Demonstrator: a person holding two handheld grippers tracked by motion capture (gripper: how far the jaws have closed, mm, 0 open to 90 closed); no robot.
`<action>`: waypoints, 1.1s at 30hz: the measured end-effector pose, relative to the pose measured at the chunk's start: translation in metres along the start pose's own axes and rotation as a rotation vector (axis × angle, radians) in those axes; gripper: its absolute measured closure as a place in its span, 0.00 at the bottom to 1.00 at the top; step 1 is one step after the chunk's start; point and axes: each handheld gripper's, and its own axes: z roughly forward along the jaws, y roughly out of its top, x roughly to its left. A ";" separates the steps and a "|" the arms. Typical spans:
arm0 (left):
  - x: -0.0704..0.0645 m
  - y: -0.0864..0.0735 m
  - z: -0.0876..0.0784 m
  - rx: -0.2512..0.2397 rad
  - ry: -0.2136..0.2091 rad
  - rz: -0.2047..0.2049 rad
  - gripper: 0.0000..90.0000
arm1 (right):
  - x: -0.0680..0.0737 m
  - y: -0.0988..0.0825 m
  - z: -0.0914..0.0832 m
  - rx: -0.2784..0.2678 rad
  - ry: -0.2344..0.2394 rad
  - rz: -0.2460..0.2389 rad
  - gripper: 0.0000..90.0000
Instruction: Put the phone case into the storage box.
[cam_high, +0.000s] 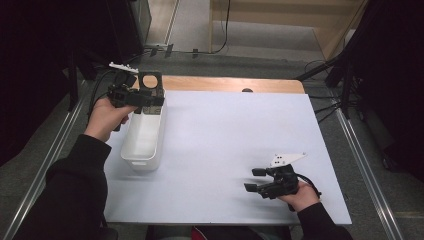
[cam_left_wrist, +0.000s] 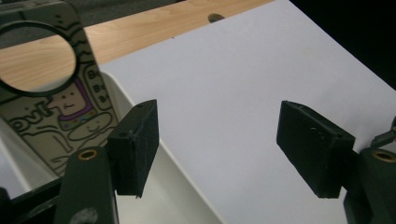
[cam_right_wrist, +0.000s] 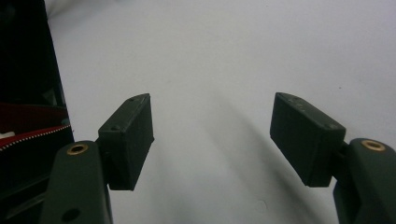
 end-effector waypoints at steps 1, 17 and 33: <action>-0.003 -0.001 0.001 0.003 0.000 0.003 0.33 | 0.000 0.000 0.000 0.000 0.001 -0.002 0.32; -0.034 -0.014 0.011 0.010 -0.062 0.043 0.33 | 0.001 0.000 0.001 0.005 0.000 -0.001 0.32; -0.058 -0.031 0.022 0.026 -0.109 0.086 0.33 | 0.001 0.000 0.001 0.006 0.002 -0.004 0.32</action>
